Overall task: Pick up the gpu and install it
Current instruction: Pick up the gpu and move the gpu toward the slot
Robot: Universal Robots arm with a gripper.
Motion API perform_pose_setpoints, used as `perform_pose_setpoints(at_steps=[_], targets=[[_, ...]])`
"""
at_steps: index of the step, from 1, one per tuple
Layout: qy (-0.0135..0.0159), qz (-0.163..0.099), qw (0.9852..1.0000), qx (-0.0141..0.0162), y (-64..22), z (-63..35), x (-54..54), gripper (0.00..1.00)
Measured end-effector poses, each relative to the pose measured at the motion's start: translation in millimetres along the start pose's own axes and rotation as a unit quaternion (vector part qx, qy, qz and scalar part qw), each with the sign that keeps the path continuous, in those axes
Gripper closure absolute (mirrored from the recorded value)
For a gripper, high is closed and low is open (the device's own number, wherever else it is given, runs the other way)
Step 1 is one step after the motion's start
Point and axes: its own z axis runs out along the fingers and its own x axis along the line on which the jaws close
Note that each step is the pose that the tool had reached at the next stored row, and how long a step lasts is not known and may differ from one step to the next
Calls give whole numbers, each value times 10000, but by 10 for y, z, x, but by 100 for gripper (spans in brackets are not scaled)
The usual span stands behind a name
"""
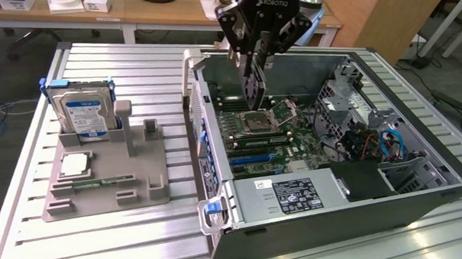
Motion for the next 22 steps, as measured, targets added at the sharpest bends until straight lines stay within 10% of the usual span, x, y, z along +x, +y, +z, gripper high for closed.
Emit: perform_pose_setpoints(at_steps=[22], targets=[[0, 1, 10000, 0, 4, 0, -144, 74]])
